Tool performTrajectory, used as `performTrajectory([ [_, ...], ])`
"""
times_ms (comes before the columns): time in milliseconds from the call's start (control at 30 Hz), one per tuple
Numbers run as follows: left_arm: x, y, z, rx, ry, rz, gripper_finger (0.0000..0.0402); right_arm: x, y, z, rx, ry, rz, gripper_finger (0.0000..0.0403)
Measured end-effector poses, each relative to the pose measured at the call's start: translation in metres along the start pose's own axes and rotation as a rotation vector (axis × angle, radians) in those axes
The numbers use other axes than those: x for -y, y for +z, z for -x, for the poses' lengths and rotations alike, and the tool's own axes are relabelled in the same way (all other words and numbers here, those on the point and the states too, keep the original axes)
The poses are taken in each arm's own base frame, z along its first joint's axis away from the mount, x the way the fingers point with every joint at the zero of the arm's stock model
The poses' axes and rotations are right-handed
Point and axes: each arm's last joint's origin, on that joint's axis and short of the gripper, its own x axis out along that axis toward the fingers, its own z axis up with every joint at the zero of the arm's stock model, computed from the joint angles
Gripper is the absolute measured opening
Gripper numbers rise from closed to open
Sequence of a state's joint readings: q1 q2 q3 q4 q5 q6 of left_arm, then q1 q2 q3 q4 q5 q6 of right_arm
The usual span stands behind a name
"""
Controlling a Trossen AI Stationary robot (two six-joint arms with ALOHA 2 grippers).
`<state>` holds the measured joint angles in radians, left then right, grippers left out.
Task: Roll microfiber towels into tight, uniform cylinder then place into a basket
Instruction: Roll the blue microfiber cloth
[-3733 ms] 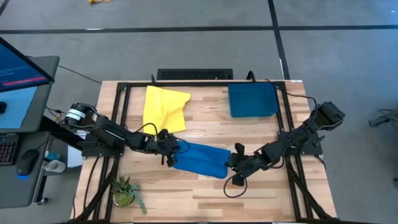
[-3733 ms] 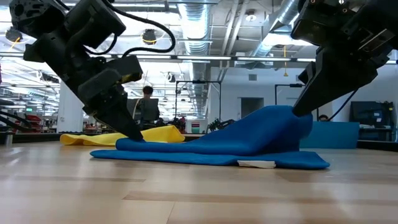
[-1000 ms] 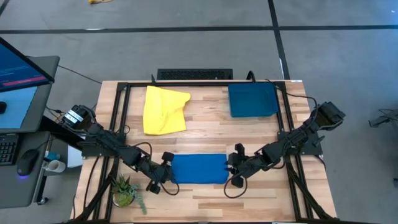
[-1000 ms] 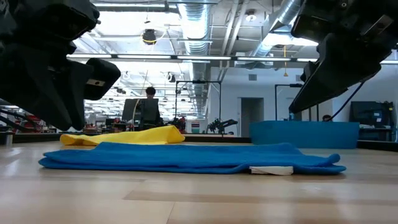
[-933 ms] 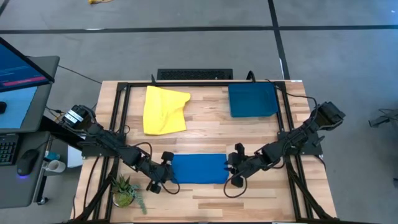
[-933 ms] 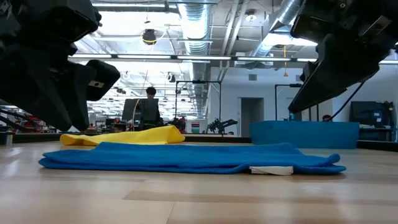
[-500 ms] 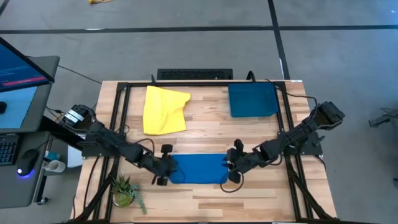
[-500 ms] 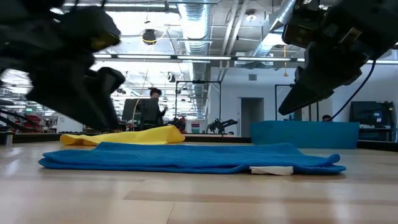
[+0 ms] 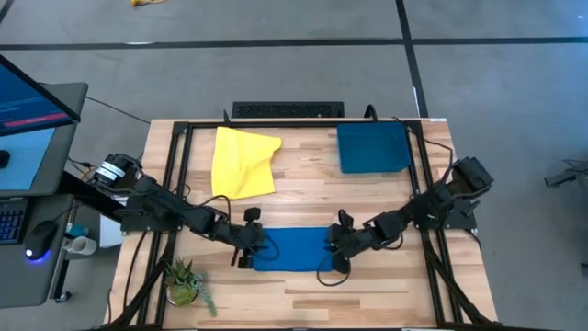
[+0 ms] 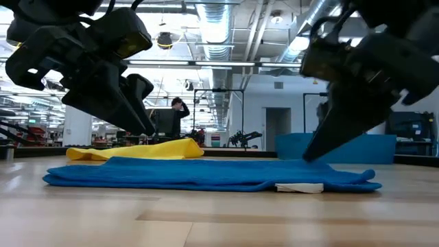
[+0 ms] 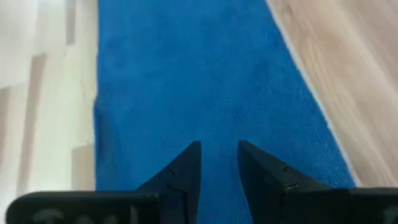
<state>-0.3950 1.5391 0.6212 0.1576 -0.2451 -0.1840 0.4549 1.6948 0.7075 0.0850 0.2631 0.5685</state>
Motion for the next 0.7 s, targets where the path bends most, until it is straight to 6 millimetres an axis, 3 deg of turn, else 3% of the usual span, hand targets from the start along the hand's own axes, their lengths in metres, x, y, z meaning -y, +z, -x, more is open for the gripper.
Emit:
performTrajectory([
  [300, 0.002, -0.003, -0.01, 0.012, -0.009, -0.056, 0.0135, -0.002, 0.005, -0.011, -0.042, 0.03, -0.027, 0.0119],
  [700, 0.005, -0.022, -0.034, -0.072, -0.041, 0.057, 0.0135, 0.023, 0.01, -0.013, -0.105, -0.075, -0.103, 0.0097],
])
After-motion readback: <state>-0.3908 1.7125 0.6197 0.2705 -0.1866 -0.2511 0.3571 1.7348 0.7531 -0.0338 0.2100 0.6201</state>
